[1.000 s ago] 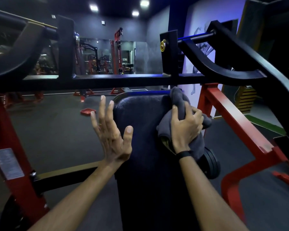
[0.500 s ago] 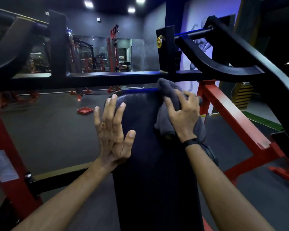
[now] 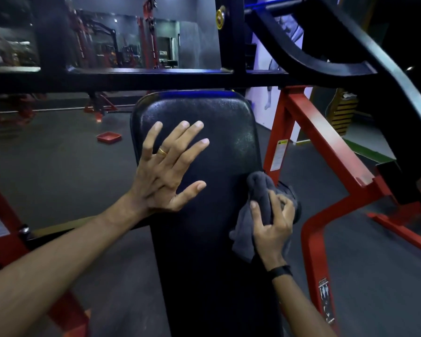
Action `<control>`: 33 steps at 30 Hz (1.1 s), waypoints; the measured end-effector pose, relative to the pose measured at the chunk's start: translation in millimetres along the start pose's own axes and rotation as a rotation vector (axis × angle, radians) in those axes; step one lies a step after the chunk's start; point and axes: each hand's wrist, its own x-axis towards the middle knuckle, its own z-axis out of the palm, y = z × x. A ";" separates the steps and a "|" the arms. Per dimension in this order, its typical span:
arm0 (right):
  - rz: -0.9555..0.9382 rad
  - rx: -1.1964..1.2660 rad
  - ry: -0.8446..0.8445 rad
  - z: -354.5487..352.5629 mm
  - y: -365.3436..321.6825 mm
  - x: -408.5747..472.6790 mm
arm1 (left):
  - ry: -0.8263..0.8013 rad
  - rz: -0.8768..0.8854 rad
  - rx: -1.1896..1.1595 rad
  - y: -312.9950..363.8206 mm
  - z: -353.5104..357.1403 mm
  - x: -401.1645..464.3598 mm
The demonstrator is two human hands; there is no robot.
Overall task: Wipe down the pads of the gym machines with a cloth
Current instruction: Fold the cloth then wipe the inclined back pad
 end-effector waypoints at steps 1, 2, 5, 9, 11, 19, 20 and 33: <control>0.019 0.005 -0.002 -2.4 -1.3 -3.0 | 0.003 -0.010 0.004 -0.7 -0.5 0.5; 0.037 0.007 -0.003 -2.9 -4.9 -0.4 | 0.008 -0.024 0.010 -0.8 -0.5 0.5; 0.038 -0.033 0.026 10.9 -31.6 44.6 | 0.028 -0.059 -0.004 0.3 0.2 0.1; -0.091 -0.023 0.027 51.3 -96.2 150.6 | 0.014 -0.048 -0.006 -0.3 0.7 0.0; -0.168 -0.068 0.002 66.2 -119.8 183.3 | -0.017 -0.032 0.001 -0.9 0.6 0.6; -0.104 0.004 0.062 46.0 -63.0 104.8 | -0.073 -0.038 0.036 -0.1 2.3 0.2; -0.089 -0.012 0.064 40.6 -53.5 87.5 | -0.085 -0.027 0.036 -0.5 1.9 0.8; 0.053 -0.045 -0.023 -5.0 -10.5 -21.1 | -0.193 0.196 0.035 0.8 -1.6 -0.3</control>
